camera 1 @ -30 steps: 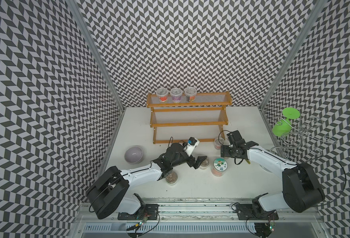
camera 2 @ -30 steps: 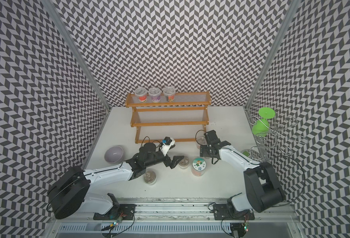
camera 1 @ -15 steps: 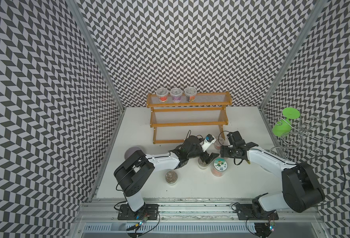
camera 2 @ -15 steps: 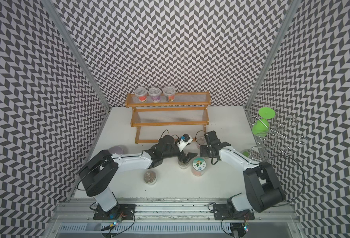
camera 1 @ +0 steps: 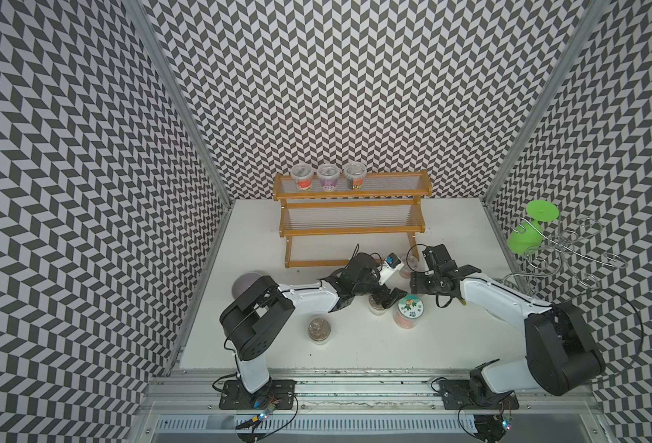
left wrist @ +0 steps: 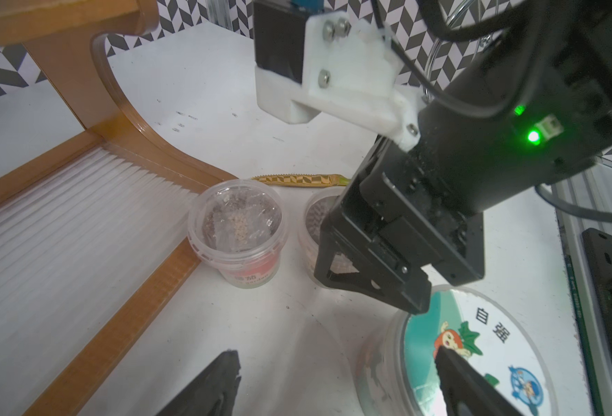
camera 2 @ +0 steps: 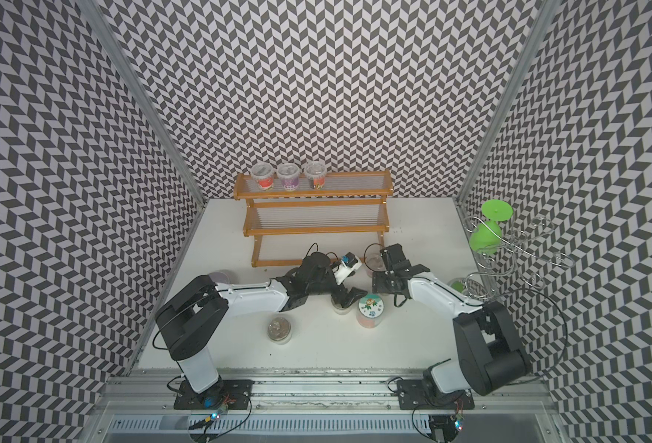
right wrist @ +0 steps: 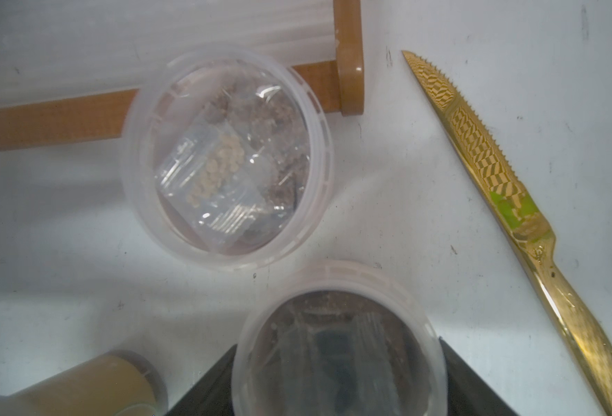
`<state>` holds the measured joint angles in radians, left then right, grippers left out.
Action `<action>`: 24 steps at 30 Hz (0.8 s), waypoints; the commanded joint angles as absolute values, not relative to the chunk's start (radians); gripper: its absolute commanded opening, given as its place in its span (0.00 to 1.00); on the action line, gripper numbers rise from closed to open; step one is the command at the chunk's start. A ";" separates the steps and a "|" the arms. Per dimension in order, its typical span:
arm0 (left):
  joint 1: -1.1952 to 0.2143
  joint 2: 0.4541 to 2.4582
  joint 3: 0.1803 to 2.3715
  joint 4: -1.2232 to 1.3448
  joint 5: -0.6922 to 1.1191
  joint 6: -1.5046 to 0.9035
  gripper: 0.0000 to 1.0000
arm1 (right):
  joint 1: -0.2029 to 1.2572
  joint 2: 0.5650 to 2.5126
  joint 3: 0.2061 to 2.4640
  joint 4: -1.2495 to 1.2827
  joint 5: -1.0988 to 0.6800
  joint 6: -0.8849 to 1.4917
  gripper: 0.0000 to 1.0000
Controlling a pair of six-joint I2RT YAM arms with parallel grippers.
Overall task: Place the seed container on the shelf
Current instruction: Pick up the seed jar at the center of the board.
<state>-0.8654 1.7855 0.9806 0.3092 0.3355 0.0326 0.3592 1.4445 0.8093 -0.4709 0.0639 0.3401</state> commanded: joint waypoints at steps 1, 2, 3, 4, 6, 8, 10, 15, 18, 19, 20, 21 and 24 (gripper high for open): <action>-0.867 1.763 1.003 0.287 0.327 0.033 0.89 | 0.357 1.419 0.805 -0.464 0.072 0.332 0.75; -0.868 1.761 1.005 0.285 0.323 0.031 0.89 | 0.357 1.416 0.805 -0.464 0.073 0.332 0.75; -0.867 1.759 1.006 0.280 0.324 0.030 0.89 | 0.357 1.413 0.808 -0.468 0.077 0.333 0.75; -0.867 1.756 1.009 0.275 0.322 0.029 0.89 | 0.357 1.409 0.809 -0.471 0.078 0.332 0.74; -0.868 1.756 1.014 0.268 0.321 0.026 0.89 | 0.357 1.397 0.813 -0.477 0.082 0.331 0.74; -0.868 1.754 1.017 0.264 0.318 0.023 0.89 | 0.357 1.383 0.816 -0.484 0.083 0.329 0.74; -0.867 1.752 1.020 0.262 0.318 0.016 0.89 | 0.357 1.367 0.821 -0.496 0.087 0.327 0.73; -0.868 1.737 1.020 0.262 0.320 0.014 0.89 | 0.357 1.329 0.832 -0.550 0.087 0.324 0.73; -0.868 1.718 1.010 0.273 0.308 0.015 0.89 | 0.357 1.291 0.862 -0.611 0.083 0.331 0.73; -0.868 1.707 1.002 0.285 0.303 0.016 0.89 | 0.357 1.267 0.870 -0.617 0.067 0.330 0.73; -0.866 1.699 0.994 0.297 0.297 0.017 0.89 | 0.358 1.252 0.883 -0.629 0.052 0.329 0.73; -0.864 1.687 0.984 0.311 0.292 0.016 0.89 | 0.358 1.235 0.902 -0.648 0.053 0.332 0.73; -0.858 1.657 0.969 0.333 0.283 0.016 0.89 | 0.358 1.208 0.969 -0.702 0.060 0.333 0.73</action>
<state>-0.8639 1.6978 0.9825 0.2874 0.3000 0.0212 0.3584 1.2488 0.9009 -0.6670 0.0631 0.3332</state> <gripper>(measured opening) 0.894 0.737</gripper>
